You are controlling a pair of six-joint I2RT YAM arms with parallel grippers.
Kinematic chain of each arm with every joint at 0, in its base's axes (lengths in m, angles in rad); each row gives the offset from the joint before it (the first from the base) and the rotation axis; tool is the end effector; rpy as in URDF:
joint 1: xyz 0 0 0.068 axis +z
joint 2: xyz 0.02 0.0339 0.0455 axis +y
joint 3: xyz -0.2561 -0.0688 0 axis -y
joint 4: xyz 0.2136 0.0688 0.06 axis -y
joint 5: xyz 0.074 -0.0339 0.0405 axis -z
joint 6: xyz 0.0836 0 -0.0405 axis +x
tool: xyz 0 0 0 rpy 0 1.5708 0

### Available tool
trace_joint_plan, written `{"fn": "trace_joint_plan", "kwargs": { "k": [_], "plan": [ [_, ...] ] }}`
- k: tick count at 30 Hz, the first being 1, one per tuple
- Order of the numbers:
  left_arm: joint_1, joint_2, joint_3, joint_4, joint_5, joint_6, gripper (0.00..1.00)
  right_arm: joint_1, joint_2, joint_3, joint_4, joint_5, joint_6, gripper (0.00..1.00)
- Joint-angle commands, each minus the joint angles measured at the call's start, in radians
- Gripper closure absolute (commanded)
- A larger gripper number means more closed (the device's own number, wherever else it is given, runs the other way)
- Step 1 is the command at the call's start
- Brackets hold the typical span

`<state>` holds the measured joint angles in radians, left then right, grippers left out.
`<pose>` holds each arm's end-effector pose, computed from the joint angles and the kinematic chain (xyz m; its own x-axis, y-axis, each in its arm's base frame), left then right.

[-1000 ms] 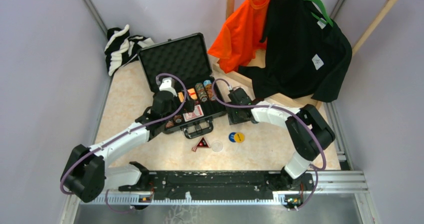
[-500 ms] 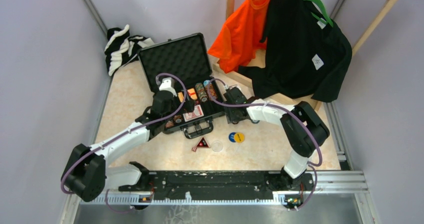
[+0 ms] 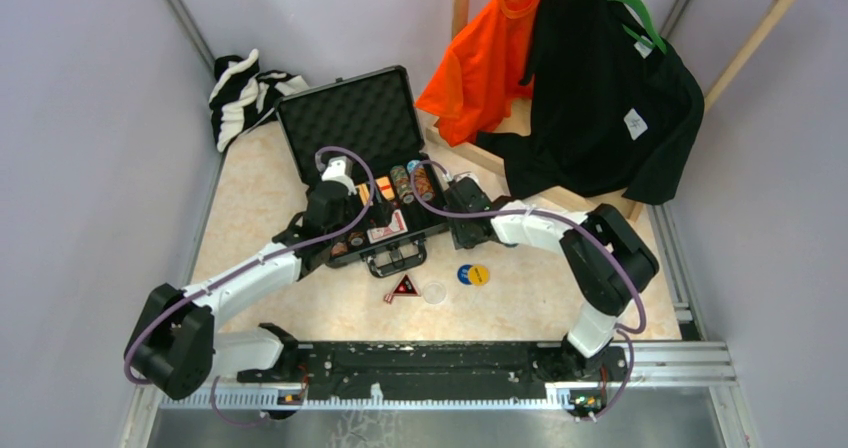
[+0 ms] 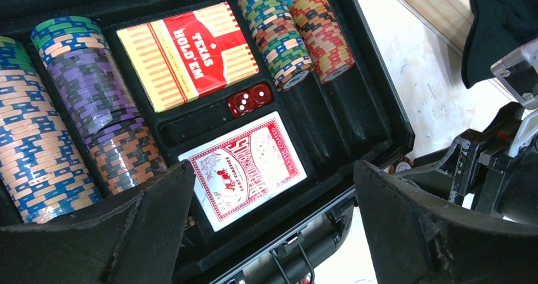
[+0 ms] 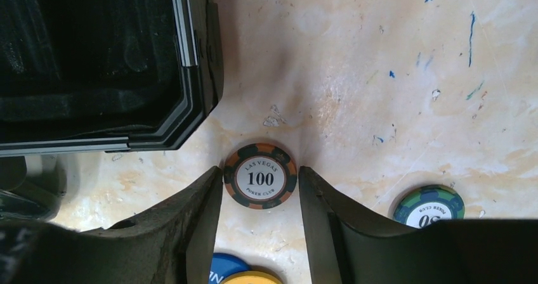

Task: Pack up texas hold em set

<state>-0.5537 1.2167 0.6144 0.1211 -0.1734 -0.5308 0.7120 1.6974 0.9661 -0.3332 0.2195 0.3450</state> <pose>0.2456 -0.1349 0.2098 -0.5359 -0.2549 -0.8049 0.1352 0.9151 -0.3799 0.2593 0.1998 0.1335 -0.8117 -0.2645 -0.5208 -0.3010 0.9535 -0.0152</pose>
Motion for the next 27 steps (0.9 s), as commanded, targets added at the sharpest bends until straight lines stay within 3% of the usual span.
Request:
{"fn": "trace_joint_plan", "kwargs": {
  "k": [1,12,27],
  "plan": [
    [0.007,0.000,0.009,0.008,0.026,-0.011,0.00,0.010,-0.015,-0.042,-0.024,0.005,0.016,0.53],
    [0.012,0.006,0.007,0.014,0.051,-0.016,0.00,0.010,-0.035,-0.063,-0.018,-0.001,0.019,0.64],
    [0.017,0.064,0.051,-0.007,0.145,-0.019,0.00,0.010,-0.128,-0.022,-0.046,0.015,-0.004,0.64]
  ]
}}
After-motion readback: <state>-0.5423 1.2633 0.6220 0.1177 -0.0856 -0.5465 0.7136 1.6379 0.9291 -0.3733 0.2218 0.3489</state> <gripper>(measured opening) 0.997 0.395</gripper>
